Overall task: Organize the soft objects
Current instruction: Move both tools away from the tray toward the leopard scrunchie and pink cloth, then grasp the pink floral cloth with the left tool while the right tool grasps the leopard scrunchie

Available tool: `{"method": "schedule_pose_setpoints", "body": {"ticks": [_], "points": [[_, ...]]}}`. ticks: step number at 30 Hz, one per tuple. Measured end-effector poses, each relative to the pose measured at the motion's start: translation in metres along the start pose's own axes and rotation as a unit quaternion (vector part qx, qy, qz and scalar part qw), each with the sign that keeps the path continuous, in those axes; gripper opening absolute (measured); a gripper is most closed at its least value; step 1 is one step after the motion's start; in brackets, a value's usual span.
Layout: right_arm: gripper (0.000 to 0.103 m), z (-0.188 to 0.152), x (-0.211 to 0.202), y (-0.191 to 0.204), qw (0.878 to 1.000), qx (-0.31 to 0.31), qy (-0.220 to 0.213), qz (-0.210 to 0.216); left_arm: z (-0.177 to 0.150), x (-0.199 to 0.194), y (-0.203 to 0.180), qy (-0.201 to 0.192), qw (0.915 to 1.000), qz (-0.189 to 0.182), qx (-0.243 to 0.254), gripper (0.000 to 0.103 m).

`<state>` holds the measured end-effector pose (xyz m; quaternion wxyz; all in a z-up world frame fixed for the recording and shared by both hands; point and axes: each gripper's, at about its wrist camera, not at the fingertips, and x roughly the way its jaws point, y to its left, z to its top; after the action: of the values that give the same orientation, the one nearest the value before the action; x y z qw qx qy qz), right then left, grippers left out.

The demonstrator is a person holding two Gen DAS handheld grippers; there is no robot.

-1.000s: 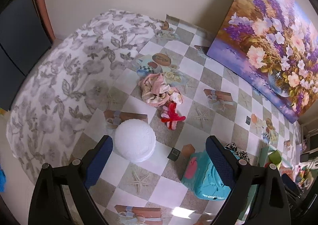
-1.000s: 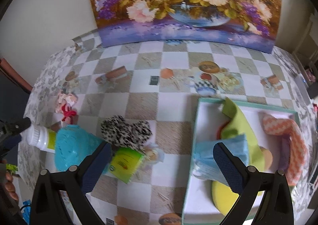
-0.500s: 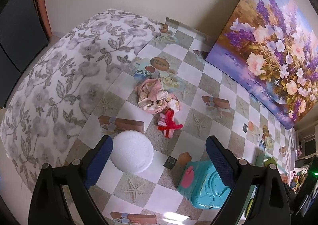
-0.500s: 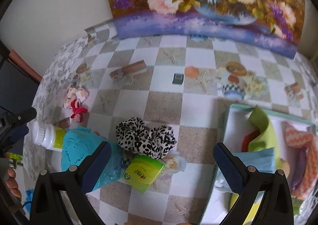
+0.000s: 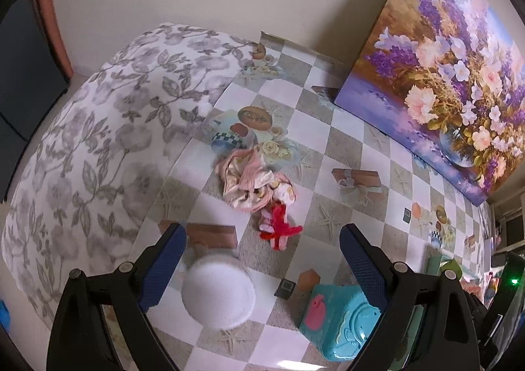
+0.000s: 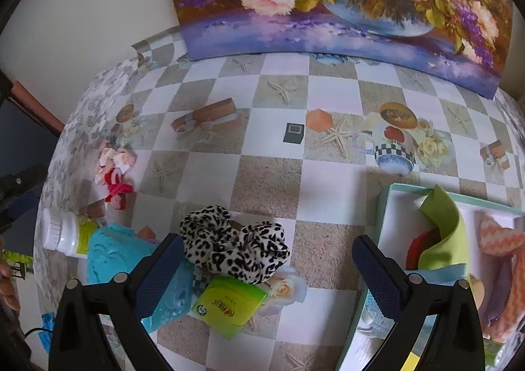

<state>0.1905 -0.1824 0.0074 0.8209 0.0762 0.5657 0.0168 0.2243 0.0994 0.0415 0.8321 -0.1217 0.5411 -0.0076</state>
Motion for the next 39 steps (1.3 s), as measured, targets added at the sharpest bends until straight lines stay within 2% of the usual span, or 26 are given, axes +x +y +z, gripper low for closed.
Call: {"method": "schedule_pose_setpoints", "body": {"ticks": [6, 7, 8, 14, 18, 22, 26, 30, 39], "points": [[0.103, -0.001, 0.021, 0.004, 0.999, -0.013, 0.041, 0.014, 0.021, 0.015, 0.003, 0.039, 0.9988, -0.024, 0.016, 0.095], [0.103, -0.002, 0.023, 0.005, 0.999, -0.017, 0.045, 0.017, 0.024, 0.018, 0.003, 0.046, 0.9984, -0.029, 0.017, 0.096], [0.103, -0.002, 0.026, 0.006, 0.998, -0.02, 0.049, 0.018, 0.026, 0.022, 0.003, 0.052, 0.998, -0.03, 0.018, 0.101], [0.103, -0.003, 0.043, 0.008, 0.997, -0.023, 0.067, 0.021, 0.039, 0.045, 0.003, 0.096, 0.995, -0.009, 0.028, 0.103], [0.103, 0.0, 0.052, 0.008, 0.997, -0.019, 0.073, 0.033, 0.049, 0.062, -0.001, 0.128, 0.9908, 0.019, 0.038, 0.103], [0.103, 0.002, 0.057, 0.004, 0.996, -0.007, 0.074, 0.044, 0.055, 0.079, 0.0, 0.158, 0.9868, 0.027, 0.024, 0.103], [0.103, 0.004, 0.057, -0.002, 0.995, 0.003, 0.076, 0.061, 0.059, 0.092, 0.005, 0.174, 0.9838, 0.043, 0.006, 0.103], [0.103, 0.005, 0.054, -0.01, 0.995, 0.012, 0.073, 0.068, 0.061, 0.101, 0.017, 0.185, 0.9818, 0.032, -0.031, 0.103], [0.103, -0.001, 0.056, -0.008, 0.995, -0.008, 0.084, 0.061, 0.059, 0.108, 0.03, 0.194, 0.9791, 0.047, -0.039, 0.103]]}}
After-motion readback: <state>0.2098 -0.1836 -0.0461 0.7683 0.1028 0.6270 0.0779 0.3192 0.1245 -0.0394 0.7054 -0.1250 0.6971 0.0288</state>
